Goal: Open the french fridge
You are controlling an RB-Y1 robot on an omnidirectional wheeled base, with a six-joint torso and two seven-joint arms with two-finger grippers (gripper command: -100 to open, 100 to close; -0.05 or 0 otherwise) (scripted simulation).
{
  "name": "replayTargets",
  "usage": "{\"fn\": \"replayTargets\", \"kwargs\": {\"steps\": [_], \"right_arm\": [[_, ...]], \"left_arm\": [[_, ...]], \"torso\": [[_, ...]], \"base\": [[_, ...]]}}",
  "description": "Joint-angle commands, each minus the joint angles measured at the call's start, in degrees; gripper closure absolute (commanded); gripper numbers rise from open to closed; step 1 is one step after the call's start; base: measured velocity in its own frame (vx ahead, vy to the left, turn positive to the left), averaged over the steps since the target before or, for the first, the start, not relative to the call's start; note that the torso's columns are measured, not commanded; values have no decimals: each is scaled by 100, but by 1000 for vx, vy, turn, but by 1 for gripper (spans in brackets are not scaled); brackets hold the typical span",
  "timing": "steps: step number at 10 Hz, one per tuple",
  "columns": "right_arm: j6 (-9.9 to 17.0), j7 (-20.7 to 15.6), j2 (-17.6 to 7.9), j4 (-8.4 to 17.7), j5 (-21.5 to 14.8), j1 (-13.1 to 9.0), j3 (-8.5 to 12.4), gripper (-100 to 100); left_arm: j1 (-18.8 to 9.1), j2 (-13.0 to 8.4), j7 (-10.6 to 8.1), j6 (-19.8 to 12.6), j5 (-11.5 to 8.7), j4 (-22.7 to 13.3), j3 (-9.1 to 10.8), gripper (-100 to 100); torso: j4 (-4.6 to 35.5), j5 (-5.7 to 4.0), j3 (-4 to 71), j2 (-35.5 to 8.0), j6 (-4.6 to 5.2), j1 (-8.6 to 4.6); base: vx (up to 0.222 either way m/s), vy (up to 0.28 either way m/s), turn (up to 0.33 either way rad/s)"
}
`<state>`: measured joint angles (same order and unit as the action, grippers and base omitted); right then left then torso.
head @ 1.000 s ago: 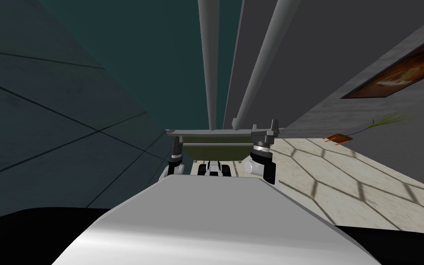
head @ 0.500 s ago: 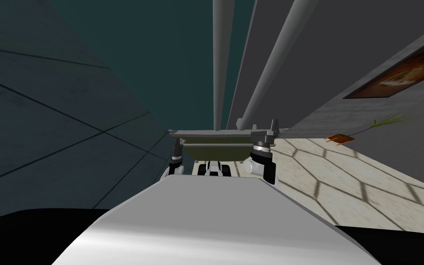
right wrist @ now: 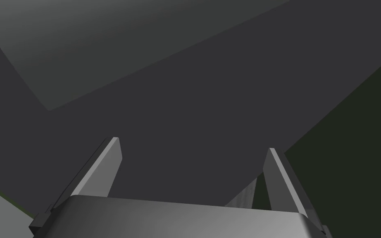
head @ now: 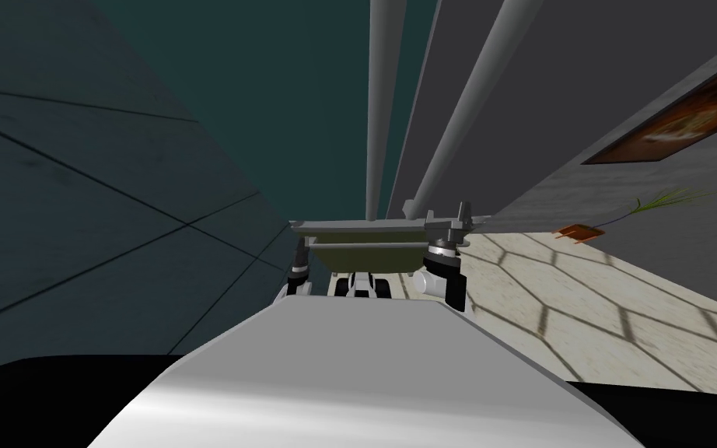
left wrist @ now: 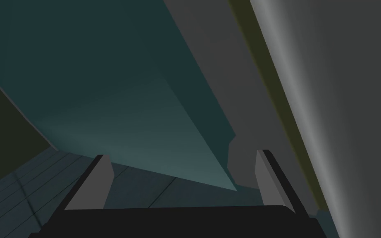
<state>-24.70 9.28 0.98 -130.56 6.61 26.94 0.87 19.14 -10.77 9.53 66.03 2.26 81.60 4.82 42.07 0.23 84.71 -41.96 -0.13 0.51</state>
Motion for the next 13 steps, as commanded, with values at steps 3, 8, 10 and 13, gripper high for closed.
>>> {"fn": "replayTargets", "kwargs": {"steps": [3,8,10,13], "right_arm": [[0,0,0,0,0,0,0,0],[0,0,0,0,0,0,0,0],[0,0,0,0,0,1,0,0],[0,0,0,0,0,1,0,0]], "left_arm": [[-50,6,81,266,-10,-568,38,-100],[-165,28,171,610,-5,-1158,54,-100],[-220,43,216,774,3,-1441,55,-100],[-273,61,262,933,14,-1714,53,-100]], "torso": [[-28,29,10,28,-17,52],[-32,33,16,43,-6,58],[-42,39,22,58,-8,59],[-36,36,6,29,-11,48]], "base": [[18,33,-5],[4,35,1],[30,41,-1],[23,39,-8]]}}
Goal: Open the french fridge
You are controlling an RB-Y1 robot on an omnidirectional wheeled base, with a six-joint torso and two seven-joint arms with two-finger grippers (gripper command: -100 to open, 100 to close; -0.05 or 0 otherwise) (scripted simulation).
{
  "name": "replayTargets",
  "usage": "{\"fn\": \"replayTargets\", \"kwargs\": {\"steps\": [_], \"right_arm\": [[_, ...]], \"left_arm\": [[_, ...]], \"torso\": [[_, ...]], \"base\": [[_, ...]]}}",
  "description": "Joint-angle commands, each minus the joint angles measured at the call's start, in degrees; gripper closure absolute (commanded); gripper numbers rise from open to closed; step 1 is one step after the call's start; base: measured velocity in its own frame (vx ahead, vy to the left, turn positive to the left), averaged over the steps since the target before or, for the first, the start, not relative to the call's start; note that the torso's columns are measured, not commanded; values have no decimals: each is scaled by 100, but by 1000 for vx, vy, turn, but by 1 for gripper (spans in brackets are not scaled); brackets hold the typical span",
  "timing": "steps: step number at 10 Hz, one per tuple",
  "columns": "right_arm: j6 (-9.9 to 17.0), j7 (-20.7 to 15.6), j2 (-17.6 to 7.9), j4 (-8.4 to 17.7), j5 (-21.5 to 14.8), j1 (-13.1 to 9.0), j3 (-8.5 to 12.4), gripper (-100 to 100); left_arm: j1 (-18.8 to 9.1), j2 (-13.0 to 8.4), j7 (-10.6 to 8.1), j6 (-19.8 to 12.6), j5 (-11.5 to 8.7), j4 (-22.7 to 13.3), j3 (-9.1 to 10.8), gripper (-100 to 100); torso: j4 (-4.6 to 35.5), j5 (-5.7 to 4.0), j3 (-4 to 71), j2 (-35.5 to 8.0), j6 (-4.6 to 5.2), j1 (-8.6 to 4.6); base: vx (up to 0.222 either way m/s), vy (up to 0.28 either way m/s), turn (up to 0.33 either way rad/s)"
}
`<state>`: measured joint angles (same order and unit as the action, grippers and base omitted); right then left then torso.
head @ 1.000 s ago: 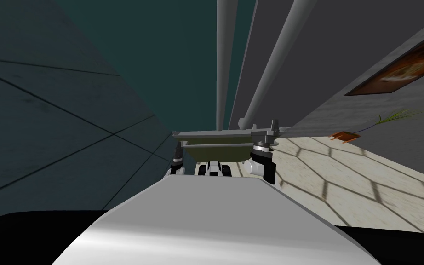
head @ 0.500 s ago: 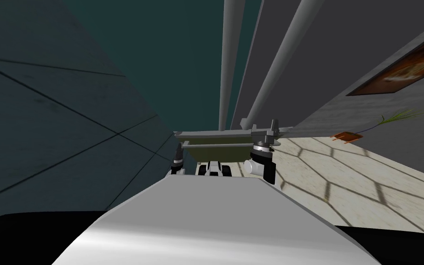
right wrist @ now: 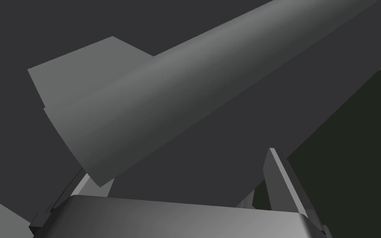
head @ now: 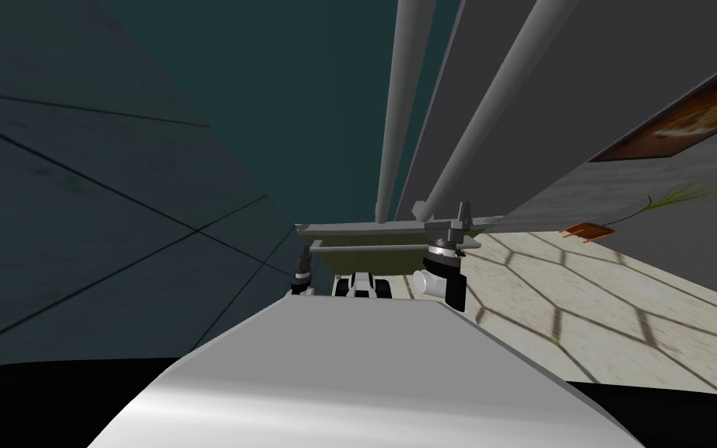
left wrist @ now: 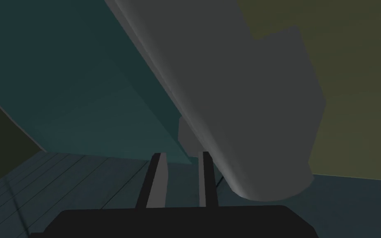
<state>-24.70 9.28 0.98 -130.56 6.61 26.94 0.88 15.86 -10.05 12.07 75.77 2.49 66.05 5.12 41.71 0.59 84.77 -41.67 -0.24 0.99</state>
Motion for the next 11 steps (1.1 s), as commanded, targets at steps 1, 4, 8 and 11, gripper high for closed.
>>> {"fn": "replayTargets", "kwargs": {"steps": [1,4,8,11], "right_arm": [[0,-1,1,3,1,6,7,0],[4,-5,4,11,4,18,25,0],[-1,-18,15,19,17,49,106,0],[-1,-18,15,19,17,49,106,0]], "left_arm": [[4,9,52,112,6,-342,17,-100],[-89,62,139,403,43,-805,-5,-100],[-89,62,139,403,43,-909,-5,-100],[-132,94,181,541,64,-1065,-19,-100]], "torso": [[6,-1,-2,-7,-8,-4],[-16,41,-4,18,-3,35],[-63,70,-2,56,34,82],[-68,68,-5,62,35,91]], "base": [[13,28,-6],[33,48,-9],[9,-4,21],[4,7,1]]}}
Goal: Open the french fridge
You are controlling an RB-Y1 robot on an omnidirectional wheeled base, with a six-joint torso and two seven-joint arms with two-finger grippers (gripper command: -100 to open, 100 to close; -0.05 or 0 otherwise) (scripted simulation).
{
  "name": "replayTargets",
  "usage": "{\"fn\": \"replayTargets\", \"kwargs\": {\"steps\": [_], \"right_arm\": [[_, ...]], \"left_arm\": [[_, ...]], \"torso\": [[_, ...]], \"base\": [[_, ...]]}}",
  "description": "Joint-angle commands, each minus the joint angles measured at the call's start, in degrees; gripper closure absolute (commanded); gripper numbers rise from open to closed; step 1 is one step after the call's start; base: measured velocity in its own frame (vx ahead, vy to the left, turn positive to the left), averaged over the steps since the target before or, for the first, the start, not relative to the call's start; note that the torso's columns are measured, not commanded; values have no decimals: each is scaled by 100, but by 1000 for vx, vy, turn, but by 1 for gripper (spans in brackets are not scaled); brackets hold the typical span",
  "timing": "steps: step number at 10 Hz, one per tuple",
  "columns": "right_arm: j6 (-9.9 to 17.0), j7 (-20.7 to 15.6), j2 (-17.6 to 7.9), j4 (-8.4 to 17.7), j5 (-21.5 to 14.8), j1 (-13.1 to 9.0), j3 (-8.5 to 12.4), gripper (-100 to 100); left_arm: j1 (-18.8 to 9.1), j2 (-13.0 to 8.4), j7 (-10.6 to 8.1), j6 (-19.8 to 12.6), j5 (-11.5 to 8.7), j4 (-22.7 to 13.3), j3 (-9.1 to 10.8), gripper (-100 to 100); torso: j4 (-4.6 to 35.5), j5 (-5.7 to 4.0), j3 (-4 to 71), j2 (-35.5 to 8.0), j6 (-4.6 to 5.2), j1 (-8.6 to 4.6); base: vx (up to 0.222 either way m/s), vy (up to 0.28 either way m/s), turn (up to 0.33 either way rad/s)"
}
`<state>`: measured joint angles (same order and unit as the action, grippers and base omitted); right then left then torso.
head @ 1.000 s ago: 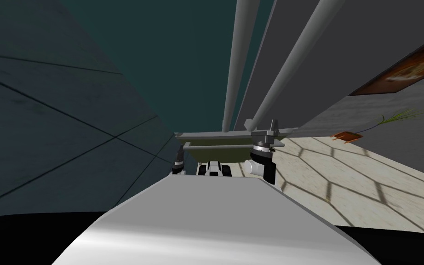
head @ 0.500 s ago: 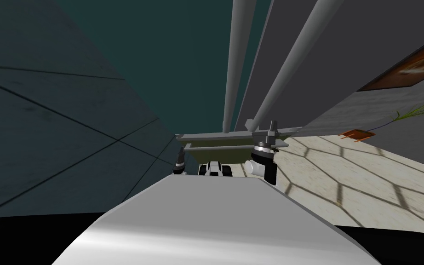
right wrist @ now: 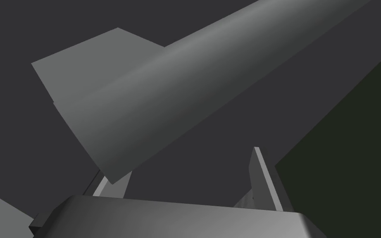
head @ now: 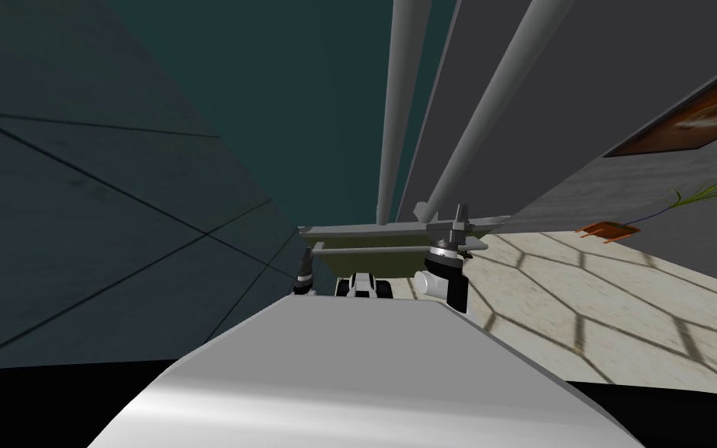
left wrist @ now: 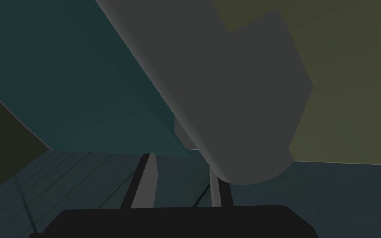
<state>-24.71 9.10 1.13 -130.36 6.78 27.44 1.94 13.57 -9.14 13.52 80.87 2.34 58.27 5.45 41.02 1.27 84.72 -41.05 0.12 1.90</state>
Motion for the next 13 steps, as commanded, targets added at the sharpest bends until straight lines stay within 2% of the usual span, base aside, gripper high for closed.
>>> {"fn": "replayTargets", "kwargs": {"steps": [1,9,10,11,12,13], "right_arm": [[0,0,0,0,0,0,0,0],[-1,0,1,0,1,3,4,0],[-1,0,0,1,1,3,4,0],[-2,-1,1,3,3,12,16,0],[-7,-3,4,10,8,42,45,0],[-16,-4,6,17,12,79,67,0]], "left_arm": [[97,4,35,31,78,-304,-52,-100],[97,4,35,31,78,-356,-52,-100],[19,145,24,343,-3,-363,-54,-100],[85,229,11,446,-6,-449,-97,-100],[169,281,-4,576,-9,-555,-151,-100],[223,279,-14,659,-12,-625,-186,-100]], "torso": [[-6,10,-1,5,1,8],[-22,30,-7,22,10,40],[-22,32,-5,16,8,36],[21,-2,18,7,-1,-18],[76,-58,47,-11,-50,-79],[96,-84,67,-8,-78,-117]], "base": [[15,27,3],[0,-1,1],[23,-12,-55],[50,-11,-151],[67,5,-106],[60,3,-42]]}}
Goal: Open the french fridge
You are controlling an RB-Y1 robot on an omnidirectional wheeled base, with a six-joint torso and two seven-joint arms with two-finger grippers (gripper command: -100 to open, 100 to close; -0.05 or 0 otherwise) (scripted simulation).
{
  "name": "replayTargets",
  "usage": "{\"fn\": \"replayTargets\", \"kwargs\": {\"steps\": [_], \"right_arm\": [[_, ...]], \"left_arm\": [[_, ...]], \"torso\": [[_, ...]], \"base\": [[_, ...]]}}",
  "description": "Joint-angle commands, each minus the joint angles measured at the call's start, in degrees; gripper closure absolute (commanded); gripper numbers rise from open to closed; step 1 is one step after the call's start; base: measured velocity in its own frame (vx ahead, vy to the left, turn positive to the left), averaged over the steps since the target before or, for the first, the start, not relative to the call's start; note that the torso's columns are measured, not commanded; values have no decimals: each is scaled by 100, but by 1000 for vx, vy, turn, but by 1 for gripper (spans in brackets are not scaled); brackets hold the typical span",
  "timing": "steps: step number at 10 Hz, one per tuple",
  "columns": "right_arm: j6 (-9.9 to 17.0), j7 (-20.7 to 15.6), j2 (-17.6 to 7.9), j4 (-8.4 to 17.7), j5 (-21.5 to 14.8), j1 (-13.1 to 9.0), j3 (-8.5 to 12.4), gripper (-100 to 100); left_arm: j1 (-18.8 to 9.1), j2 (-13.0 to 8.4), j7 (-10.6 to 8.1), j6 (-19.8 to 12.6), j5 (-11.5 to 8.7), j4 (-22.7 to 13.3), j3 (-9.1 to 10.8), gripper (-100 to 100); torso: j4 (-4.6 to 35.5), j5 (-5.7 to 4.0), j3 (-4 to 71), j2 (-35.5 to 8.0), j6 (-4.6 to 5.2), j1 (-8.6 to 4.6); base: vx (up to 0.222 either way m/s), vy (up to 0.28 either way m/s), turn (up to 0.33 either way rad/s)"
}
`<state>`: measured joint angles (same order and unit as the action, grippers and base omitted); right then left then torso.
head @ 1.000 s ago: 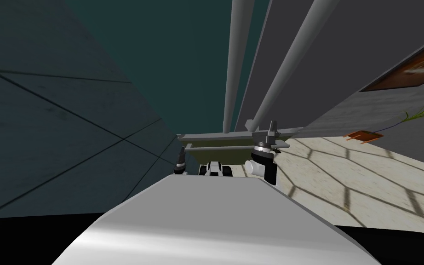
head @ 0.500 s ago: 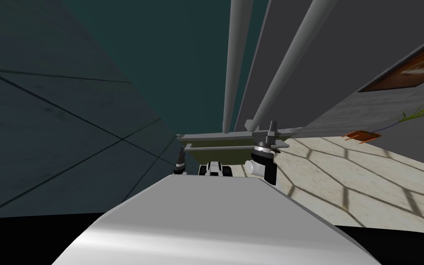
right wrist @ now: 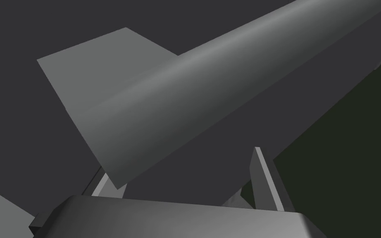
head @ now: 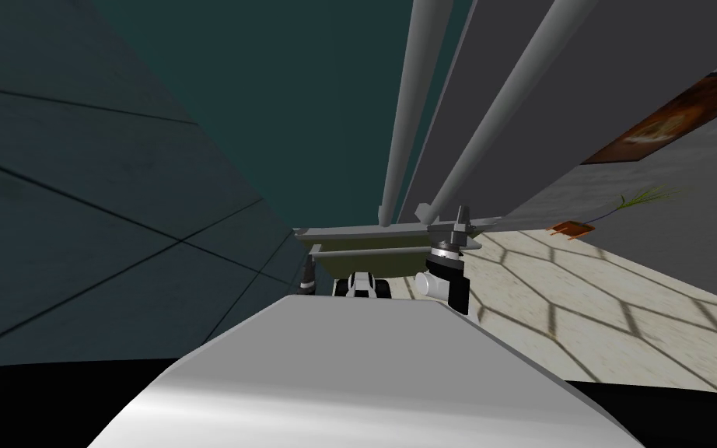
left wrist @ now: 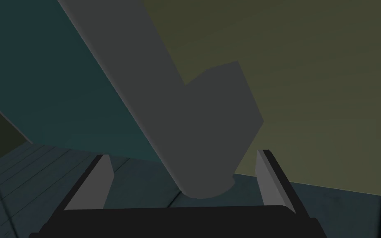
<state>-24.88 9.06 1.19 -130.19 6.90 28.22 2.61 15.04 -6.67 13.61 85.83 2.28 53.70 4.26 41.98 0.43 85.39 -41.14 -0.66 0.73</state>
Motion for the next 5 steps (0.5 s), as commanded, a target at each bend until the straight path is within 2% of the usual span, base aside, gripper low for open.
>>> {"fn": "replayTargets", "kwargs": {"steps": [1,5], "right_arm": [[-10,0,2,7,3,38,17,0],[-61,5,6,-12,12,107,51,0]], "left_arm": [[127,202,-34,236,-8,-241,-101,-100],[-88,31,-103,-166,-34,-15,-43,-100]], "torso": [[2,-9,16,15,-6,-20],[6,-42,-30,-39,36,-74]], "base": [[32,-5,-3],[-39,-23,-5]]}}
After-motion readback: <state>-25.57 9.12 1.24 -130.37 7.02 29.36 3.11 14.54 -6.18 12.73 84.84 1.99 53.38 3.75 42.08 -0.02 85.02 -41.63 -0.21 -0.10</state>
